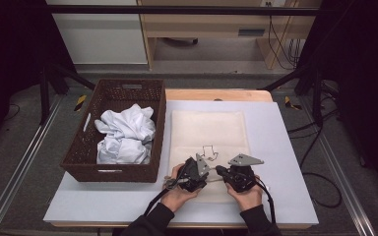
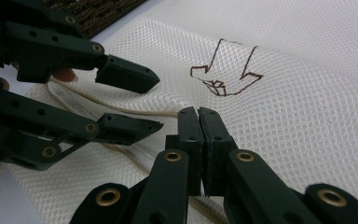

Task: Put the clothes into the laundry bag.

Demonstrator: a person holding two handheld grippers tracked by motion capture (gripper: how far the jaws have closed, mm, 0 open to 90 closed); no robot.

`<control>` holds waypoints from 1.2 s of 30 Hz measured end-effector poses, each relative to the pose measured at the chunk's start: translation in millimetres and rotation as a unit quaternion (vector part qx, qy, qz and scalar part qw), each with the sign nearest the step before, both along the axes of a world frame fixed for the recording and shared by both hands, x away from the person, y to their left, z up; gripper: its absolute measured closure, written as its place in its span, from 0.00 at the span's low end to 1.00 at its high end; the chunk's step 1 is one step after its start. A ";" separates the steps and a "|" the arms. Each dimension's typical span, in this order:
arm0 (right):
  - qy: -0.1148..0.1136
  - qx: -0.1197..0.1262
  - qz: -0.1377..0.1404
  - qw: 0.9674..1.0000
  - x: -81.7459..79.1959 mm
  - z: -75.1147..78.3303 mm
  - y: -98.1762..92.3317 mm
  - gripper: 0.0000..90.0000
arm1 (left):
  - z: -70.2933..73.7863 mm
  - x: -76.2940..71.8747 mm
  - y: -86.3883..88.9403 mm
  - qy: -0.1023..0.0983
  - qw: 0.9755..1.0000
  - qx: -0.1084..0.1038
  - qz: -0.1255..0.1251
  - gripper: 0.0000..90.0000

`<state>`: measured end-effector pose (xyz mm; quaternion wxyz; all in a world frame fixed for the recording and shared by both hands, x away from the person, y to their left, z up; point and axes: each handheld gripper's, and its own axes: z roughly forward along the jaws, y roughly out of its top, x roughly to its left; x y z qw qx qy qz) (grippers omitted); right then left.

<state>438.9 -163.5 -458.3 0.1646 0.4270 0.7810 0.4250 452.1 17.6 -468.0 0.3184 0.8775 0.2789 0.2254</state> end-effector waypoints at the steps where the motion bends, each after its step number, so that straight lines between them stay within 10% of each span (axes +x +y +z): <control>1: 0.003 0.002 -0.002 1.000 -0.4 0.1 0.5 0.99 | -0.2 -0.4 0.4 -0.002 1.000 0.000 0.001 0.69; 8: -0.002 -0.001 0.003 1.000 0.0 -1.6 2.6 0.94 | 4.3 1.4 6.5 0.012 1.000 -0.021 0.005 0.95; 21: -0.025 -0.049 -0.002 0.999 3.4 -4.5 13.3 0.61 | 22.7 6.1 10.3 0.012 0.998 -0.054 0.006 0.96; 30: -0.024 -0.075 -0.029 0.996 9.1 -8.9 13.0 0.95 | 16.5 2.5 7.9 0.017 0.998 -0.055 -0.007 0.89; 36: -0.019 -0.061 -0.035 0.997 9.6 -6.7 9.6 0.97 | 29.4 -10.2 20.0 0.015 0.996 -0.093 -0.011 0.74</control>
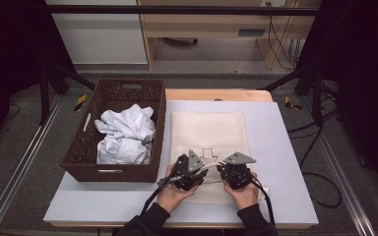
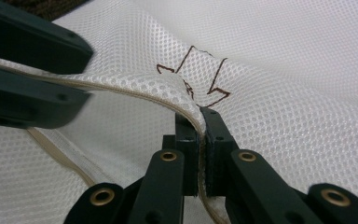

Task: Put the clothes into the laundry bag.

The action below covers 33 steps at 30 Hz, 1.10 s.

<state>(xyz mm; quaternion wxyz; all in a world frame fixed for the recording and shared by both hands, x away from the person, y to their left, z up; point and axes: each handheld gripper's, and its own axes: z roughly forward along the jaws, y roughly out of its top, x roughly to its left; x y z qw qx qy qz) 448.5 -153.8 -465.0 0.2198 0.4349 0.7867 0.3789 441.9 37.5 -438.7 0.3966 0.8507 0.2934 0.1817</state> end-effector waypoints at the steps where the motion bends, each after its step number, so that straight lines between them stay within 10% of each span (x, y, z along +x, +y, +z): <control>1: 0.002 0.007 -0.003 1.000 -0.7 0.8 -0.2 0.97 | 2.1 -2.5 2.4 -0.002 1.000 -0.001 0.000 0.76; 9: -0.001 0.028 -0.004 1.000 -3.2 5.6 -1.2 0.97 | -0.4 -23.8 25.6 0.008 1.000 -0.019 -0.011 0.99; 20: -0.011 0.060 -0.002 0.998 -5.2 17.3 -5.2 0.97 | -39.2 -30.7 37.7 0.051 0.998 0.018 -0.018 0.99; 33: -0.062 0.082 -0.018 0.995 -4.7 40.5 -2.3 0.97 | -42.9 -33.4 38.2 0.040 0.999 0.014 -0.016 0.99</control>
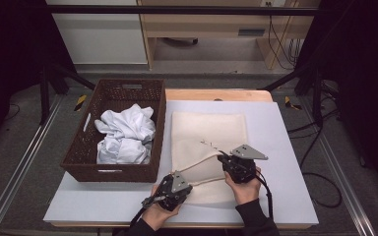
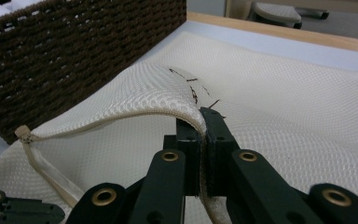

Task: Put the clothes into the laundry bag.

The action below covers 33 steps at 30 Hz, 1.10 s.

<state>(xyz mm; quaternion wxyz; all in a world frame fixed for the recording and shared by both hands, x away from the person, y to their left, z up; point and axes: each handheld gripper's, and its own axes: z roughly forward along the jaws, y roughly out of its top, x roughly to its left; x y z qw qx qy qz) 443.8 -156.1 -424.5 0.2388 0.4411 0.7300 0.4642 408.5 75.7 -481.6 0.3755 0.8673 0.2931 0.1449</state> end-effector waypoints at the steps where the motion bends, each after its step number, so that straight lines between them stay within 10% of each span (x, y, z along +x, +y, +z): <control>1: -0.004 0.002 -0.002 1.000 -0.3 1.4 0.1 0.97 | -0.2 0.0 0.2 0.000 1.000 -0.001 0.000 0.99; 15: -0.008 0.012 0.000 1.000 -1.1 4.4 0.5 0.97 | 3.9 -1.1 1.7 -0.006 1.000 -0.016 0.005 0.91; 33: 0.007 0.008 0.006 1.000 -5.5 -7.3 -4.9 0.97 | 78.2 -6.9 30.6 -0.073 0.993 -0.088 0.011 0.49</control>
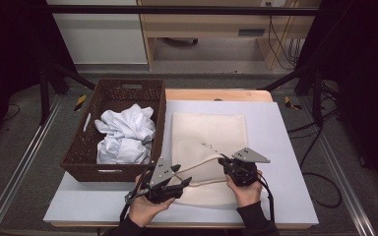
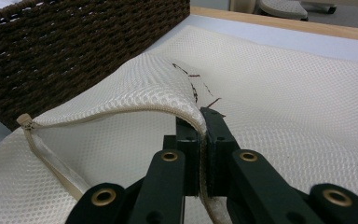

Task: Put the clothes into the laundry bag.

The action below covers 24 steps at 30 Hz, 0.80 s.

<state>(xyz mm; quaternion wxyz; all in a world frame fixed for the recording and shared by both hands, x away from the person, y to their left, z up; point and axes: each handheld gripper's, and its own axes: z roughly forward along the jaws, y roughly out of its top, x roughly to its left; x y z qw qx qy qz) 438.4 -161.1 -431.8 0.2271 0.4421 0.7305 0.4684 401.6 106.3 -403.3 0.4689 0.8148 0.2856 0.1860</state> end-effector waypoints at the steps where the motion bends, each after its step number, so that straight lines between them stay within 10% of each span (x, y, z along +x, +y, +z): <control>1: 0.000 0.001 -0.001 1.000 -0.2 -0.1 -0.2 0.97 | 3.2 1.9 2.5 -0.001 1.000 0.002 0.003 0.48; 24: 0.003 0.002 -0.001 1.000 0.5 -0.6 -3.5 0.97 | 58.5 52.8 61.0 -0.041 0.998 0.006 0.051 0.28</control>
